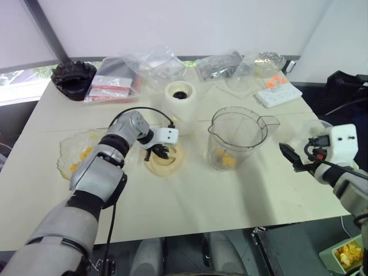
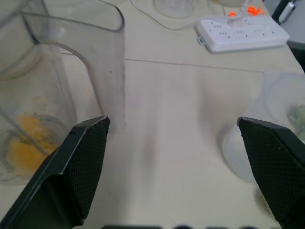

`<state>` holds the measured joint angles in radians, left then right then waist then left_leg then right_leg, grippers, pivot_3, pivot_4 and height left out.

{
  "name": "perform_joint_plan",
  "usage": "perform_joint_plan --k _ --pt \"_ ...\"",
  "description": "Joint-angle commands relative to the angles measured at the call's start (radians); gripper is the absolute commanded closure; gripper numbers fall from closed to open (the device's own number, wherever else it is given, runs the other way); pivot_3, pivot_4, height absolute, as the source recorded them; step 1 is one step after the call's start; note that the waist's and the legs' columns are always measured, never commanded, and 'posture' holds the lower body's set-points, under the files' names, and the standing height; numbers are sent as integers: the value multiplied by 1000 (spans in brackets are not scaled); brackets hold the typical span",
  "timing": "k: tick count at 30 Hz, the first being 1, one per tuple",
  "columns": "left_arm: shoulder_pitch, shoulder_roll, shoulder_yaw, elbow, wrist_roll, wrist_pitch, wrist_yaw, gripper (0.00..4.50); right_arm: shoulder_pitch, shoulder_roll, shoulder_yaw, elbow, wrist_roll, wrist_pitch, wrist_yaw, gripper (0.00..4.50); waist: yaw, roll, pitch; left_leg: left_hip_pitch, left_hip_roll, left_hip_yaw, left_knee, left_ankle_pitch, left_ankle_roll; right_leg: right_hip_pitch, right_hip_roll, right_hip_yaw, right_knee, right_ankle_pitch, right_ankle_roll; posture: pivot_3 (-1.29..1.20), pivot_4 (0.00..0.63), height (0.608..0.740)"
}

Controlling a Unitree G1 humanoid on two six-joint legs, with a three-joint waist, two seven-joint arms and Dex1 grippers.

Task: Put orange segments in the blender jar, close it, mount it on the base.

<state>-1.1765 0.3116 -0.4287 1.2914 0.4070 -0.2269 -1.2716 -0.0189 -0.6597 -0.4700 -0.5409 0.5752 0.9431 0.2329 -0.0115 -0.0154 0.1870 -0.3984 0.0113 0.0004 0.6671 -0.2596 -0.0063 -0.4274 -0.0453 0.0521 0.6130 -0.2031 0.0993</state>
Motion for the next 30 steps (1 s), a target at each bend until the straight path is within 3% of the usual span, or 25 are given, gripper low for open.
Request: perform_joint_plan --k 1,9,15,21,29,30 --pt "16 5 46 -5 -39 24 5 4267 -43 15 41 41 -31 -67 19 33 -1 0 0 0 0 0 0 0 0 0 0 0 0 0 0 0 150 740" --pt "19 60 168 -129 -173 61 -103 4267 -139 66 155 222 -96 -170 62 33 -2 -1 1 -10 0 0 0 0 0 -9 0 0 0 2 2 0 150 740" --pt "103 109 231 -389 -280 199 -161 4267 -187 94 172 302 -107 -206 84 33 -3 0 1 -11 0 0 -1 0 0 -12 0 0 1 2 4 0 150 740" --pt "202 165 252 -658 -342 348 -146 4267 -238 123 185 378 -132 -257 87 33 -6 0 1 -11 0 -1 -1 0 1 -12 1 0 3 3 4 0 150 740" --pt "239 207 282 -879 -427 507 -94 4267 -329 197 166 469 -128 -315 80 33 -6 0 1 -11 0 -1 -1 0 1 -12 1 0 3 3 4 0 150 740" --pt "232 213 293 -902 -446 532 -91 4267 -335 203 167 472 -128 -315 78 287 -6 0 1 -11 0 0 -1 0 1 -12 1 0 3 3 4 0 150 740"
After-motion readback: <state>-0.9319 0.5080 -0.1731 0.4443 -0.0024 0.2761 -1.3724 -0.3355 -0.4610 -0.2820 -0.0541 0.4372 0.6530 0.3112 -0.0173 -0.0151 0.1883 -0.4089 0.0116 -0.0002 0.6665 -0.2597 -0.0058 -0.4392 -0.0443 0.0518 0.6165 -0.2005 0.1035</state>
